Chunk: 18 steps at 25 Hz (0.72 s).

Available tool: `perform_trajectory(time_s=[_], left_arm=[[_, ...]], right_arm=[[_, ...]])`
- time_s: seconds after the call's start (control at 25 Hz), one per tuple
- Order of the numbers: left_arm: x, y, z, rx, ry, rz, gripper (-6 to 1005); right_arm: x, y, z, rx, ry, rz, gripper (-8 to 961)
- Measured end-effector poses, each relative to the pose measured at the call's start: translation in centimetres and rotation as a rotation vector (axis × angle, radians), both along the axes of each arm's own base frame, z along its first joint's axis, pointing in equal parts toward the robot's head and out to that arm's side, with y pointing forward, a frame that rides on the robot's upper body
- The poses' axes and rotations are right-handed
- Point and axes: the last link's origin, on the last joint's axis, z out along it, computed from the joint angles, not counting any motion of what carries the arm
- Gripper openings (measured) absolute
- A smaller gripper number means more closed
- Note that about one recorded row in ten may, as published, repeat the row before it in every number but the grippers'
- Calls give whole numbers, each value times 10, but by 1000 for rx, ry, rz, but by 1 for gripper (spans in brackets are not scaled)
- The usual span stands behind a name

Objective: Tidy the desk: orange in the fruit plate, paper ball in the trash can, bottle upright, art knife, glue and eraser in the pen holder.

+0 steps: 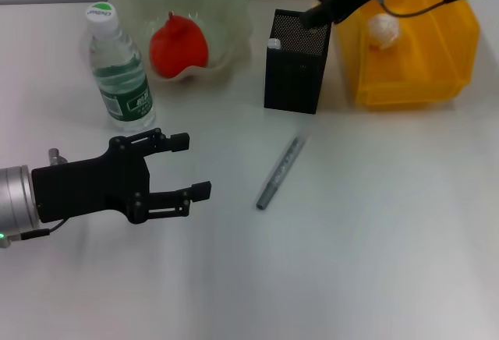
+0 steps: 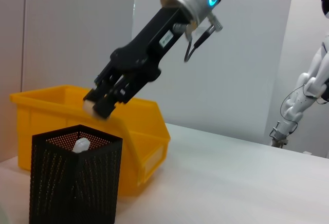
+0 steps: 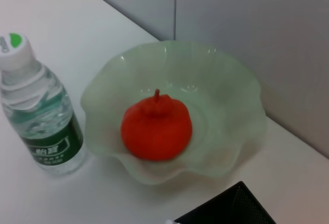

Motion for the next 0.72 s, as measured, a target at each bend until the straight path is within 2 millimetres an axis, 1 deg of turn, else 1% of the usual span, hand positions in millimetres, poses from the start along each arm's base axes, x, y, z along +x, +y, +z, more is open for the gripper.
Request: perform_trajectory(time_s=[0.12, 0.72], left_arm=[[0, 0, 0, -1, -1, -1, 842], [1, -1, -2, -6, -5, -3, 841]], right_arm=[[5, 4, -7, 15, -1, -6, 506], [6, 4, -19, 35, -26, 26, 563]])
